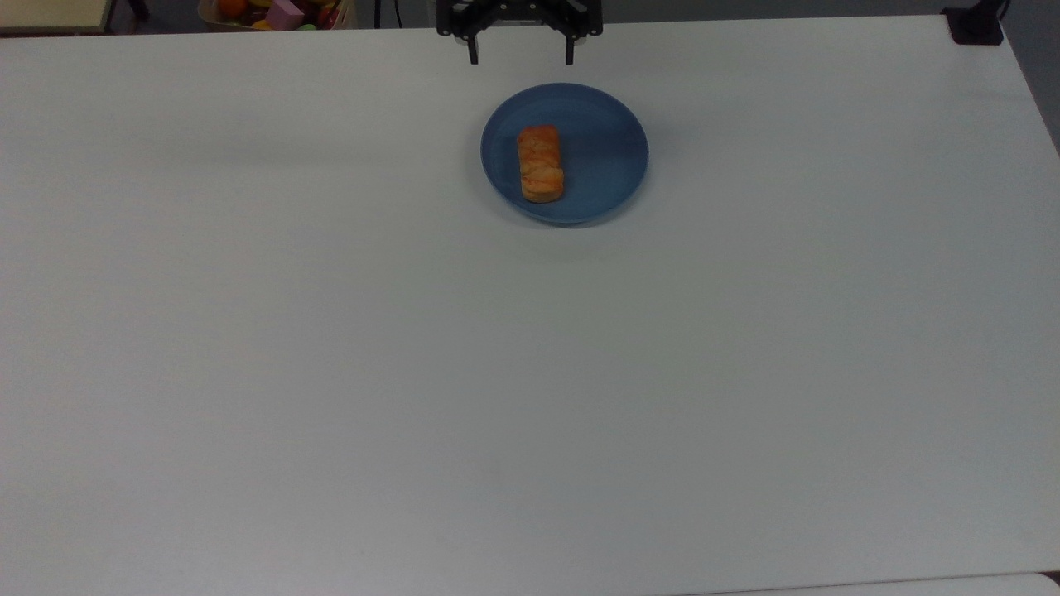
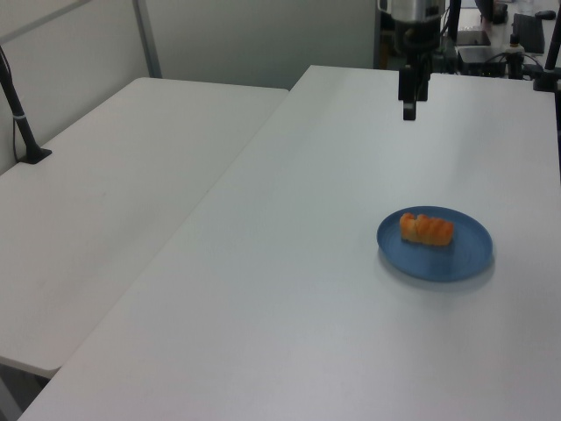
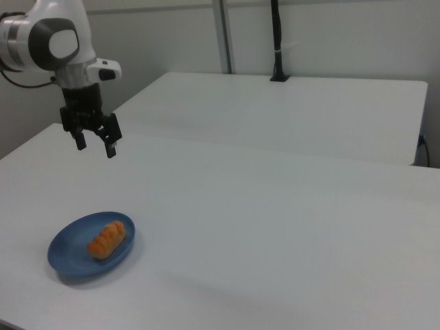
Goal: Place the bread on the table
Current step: 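Move the open gripper over the orange bread roll on the blue plate, then lower the gripper onto the bread roll and close on it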
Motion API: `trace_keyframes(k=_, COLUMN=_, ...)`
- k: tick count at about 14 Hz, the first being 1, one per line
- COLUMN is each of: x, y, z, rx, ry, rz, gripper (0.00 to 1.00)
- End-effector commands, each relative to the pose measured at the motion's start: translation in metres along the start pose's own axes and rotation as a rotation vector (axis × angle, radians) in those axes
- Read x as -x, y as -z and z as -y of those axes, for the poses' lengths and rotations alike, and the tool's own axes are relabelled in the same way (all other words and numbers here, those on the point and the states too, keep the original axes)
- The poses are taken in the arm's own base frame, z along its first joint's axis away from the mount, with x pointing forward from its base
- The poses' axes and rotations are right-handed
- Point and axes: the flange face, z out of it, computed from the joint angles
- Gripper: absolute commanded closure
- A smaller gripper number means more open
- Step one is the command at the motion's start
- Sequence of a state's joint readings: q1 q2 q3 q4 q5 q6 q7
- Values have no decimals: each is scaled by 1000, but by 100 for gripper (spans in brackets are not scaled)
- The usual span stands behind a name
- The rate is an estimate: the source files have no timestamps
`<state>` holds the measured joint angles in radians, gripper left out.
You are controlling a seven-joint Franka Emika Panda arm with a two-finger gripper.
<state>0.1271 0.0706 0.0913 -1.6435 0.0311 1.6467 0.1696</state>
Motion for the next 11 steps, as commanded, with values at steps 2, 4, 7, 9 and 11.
trace_keyframes(k=2, x=5, y=-42, z=10, rx=40, ry=-5, rz=32, gripper=0)
trace_keyframes(k=4, x=0, y=-76, z=9, rx=66, ry=-1, rz=42, gripper=0)
trace_keyframes(k=7, x=1, y=-132, z=6, rx=107, ry=20, rz=56, gripper=0)
trace_keyframes(k=9, x=3, y=-157, z=13, rx=117, ry=40, rz=70, gripper=0)
trace_keyframes(k=11, x=7, y=-181, z=17, rx=127, ry=54, rz=88, gripper=0)
